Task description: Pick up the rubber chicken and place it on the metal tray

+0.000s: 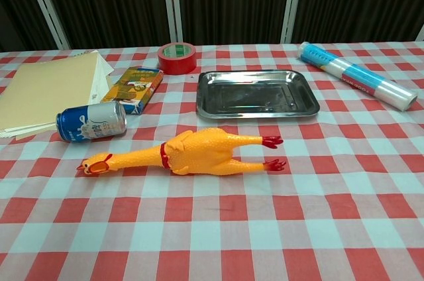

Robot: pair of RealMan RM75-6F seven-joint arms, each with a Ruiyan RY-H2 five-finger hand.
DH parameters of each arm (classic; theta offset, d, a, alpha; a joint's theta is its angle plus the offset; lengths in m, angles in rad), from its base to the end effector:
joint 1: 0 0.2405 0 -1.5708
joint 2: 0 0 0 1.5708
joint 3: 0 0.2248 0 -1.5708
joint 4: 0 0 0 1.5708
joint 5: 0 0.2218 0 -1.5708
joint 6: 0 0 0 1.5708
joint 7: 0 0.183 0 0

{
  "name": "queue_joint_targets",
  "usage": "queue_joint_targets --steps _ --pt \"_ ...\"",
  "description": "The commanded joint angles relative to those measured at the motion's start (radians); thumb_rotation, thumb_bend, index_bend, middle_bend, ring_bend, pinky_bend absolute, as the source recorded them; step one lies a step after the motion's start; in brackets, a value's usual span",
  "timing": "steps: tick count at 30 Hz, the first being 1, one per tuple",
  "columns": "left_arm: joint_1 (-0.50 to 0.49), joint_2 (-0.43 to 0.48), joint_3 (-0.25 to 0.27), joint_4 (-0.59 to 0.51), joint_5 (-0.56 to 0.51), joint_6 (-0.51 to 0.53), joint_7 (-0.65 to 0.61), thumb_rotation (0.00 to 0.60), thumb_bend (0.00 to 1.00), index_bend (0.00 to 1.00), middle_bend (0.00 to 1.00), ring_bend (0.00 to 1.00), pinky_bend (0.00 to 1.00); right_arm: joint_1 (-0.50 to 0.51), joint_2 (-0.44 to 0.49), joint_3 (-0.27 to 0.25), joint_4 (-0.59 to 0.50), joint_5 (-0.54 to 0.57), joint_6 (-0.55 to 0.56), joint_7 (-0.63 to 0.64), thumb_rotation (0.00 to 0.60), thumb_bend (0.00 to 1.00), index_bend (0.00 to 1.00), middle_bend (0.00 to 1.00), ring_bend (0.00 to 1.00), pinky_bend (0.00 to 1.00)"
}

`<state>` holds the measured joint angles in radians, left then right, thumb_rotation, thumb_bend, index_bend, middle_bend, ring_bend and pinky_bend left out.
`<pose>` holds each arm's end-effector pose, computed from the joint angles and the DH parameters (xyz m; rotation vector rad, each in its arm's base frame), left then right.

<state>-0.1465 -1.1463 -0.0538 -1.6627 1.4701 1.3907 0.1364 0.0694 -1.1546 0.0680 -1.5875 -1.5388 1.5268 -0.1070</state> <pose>-0.2696 0.2345 0.1075 -1.4793 -0.8987 -0.8429 -0.2807 -0.2179 0.1338 1.4019 -0.7806 0.8796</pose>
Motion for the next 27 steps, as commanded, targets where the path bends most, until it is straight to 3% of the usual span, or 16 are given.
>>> queue_joint_targets --steps 1,16,22,27 --pt "-0.055 -0.029 -0.020 -0.007 -0.010 -0.068 -0.001 0.600 0.04 0.18 0.22 0.13 0.08 0.001 0.001 0.000 -0.001 0.000 -0.001 -0.001 0.600 0.27 0.12 0.24 0.13 0.19" --pt "-0.283 -0.204 -0.056 -0.028 -0.059 -0.358 0.138 0.600 0.05 0.19 0.24 0.16 0.11 -0.004 0.005 -0.005 -0.001 0.003 -0.003 0.005 0.600 0.27 0.12 0.24 0.13 0.19" --pt "-0.340 -0.300 -0.065 -0.015 -0.101 -0.402 0.216 0.600 0.07 0.23 0.30 0.22 0.32 -0.010 0.009 -0.006 0.006 0.004 0.006 0.015 0.600 0.27 0.12 0.24 0.13 0.19" --pt "-0.368 -0.371 -0.066 0.007 -0.163 -0.421 0.280 0.600 0.07 0.24 0.34 0.25 0.38 -0.014 0.008 -0.008 0.015 0.004 0.008 0.028 0.600 0.27 0.12 0.24 0.13 0.19"
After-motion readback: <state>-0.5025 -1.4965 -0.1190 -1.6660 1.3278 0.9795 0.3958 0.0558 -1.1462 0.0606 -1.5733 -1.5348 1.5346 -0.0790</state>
